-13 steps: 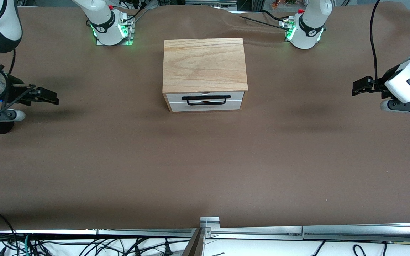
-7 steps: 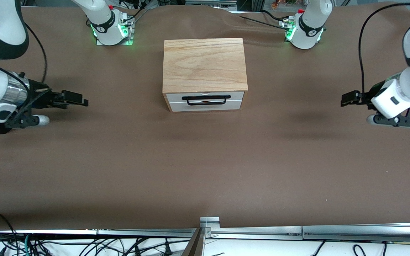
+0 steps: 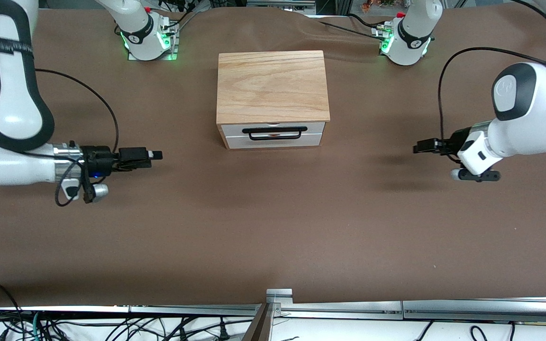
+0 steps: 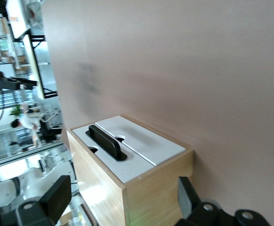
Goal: Pull top drawer with both arms simultaneously
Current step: 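Move both grippers toward the black drawer handle from either end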
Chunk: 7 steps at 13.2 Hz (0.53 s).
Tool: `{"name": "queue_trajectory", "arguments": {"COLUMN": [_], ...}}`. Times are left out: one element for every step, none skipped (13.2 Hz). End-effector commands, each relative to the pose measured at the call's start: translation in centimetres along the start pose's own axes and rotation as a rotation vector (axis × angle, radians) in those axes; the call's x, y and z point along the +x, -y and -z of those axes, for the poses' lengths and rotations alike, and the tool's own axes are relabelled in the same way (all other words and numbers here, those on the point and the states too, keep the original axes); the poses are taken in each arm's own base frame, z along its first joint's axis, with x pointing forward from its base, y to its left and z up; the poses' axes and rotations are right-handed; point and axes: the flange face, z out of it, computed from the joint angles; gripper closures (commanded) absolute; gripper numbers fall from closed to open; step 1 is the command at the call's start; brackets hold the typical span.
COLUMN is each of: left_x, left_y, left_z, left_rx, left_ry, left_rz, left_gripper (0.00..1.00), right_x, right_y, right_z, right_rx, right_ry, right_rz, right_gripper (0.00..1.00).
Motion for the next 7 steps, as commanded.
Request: {"name": "queue_trajectory", "arguments": {"left_x": [-0.1,-0.3,-0.7,-0.6,-0.7,-0.9,-1.2], "left_y": [-2.4,-2.9,-4.3,-4.8,-5.4,-5.5,-5.5], "left_z": [-4.5,-6.6,-8.9,-10.9,-12.7,-14.1,-15.6], "left_rx": [-0.153,-0.2,-0.26,-0.331,-0.419,-0.498,-0.56], "left_ry": [0.015,0.012,0.013,0.019,0.02,0.012,0.002], "left_rz": [-0.026,-0.018,-0.02,-0.026,-0.049,-0.08,-0.145], "left_gripper": [0.0,0.0,0.0,0.0,0.0,0.0,0.0], "right_x": [0.3,0.5,0.7,0.9,1.1,1.1,1.0], "right_y": [1.0,0.8,0.5,-0.4,-1.3,-1.6,-2.7], "right_z": [-1.6,-2.1,-2.7,-3.6,-4.7,-5.9,-7.1], "right_rx": [0.08,0.102,0.146,0.199,0.241,0.307,0.353], "right_ry": [0.015,0.011,0.001,-0.005,0.005,0.032,0.042], "right_rz": [0.013,0.007,0.022,0.037,0.056,0.073,0.047], "right_gripper": [0.0,0.0,0.0,0.0,0.0,0.0,0.0]}}
